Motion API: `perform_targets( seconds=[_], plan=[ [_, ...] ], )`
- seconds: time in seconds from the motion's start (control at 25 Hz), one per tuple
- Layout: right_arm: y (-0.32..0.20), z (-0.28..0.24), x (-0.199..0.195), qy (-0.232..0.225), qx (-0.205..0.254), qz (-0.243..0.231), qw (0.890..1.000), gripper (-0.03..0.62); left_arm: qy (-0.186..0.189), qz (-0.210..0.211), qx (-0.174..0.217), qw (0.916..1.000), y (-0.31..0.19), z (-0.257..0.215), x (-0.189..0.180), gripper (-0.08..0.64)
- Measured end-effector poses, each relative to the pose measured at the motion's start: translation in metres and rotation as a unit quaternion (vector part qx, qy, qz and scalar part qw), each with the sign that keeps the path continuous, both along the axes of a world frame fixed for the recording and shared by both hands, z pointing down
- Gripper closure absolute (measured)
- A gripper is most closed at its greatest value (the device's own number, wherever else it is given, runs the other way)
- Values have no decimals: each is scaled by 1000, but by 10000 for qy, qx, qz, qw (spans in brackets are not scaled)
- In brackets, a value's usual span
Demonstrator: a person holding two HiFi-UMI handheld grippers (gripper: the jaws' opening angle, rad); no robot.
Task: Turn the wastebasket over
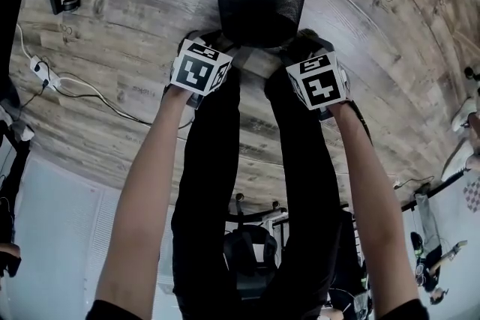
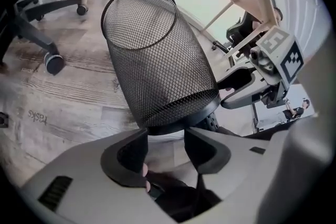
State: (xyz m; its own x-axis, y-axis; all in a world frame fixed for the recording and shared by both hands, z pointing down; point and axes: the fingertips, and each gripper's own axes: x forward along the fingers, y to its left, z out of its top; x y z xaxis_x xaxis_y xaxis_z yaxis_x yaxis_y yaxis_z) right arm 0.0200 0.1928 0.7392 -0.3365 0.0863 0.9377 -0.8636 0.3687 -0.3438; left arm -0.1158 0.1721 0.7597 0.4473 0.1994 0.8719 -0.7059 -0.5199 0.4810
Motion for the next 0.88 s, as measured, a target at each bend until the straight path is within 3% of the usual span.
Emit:
perform_targets(
  seconds=[0.4,0.64,0.88],
  plan=[
    [-50,-39,-5,-353,244,1508,9876,280,27,135,22,9999,-6,-18,-1,337],
    [-72,-43,-19,-181,524,1961,9790,238,112,208,41,9997,-13,-29,0,339],
    [-66,-29,-26,-62,303,2249,9739,232,152,364,73,9992,-23,-38,-6,339]
  ],
)
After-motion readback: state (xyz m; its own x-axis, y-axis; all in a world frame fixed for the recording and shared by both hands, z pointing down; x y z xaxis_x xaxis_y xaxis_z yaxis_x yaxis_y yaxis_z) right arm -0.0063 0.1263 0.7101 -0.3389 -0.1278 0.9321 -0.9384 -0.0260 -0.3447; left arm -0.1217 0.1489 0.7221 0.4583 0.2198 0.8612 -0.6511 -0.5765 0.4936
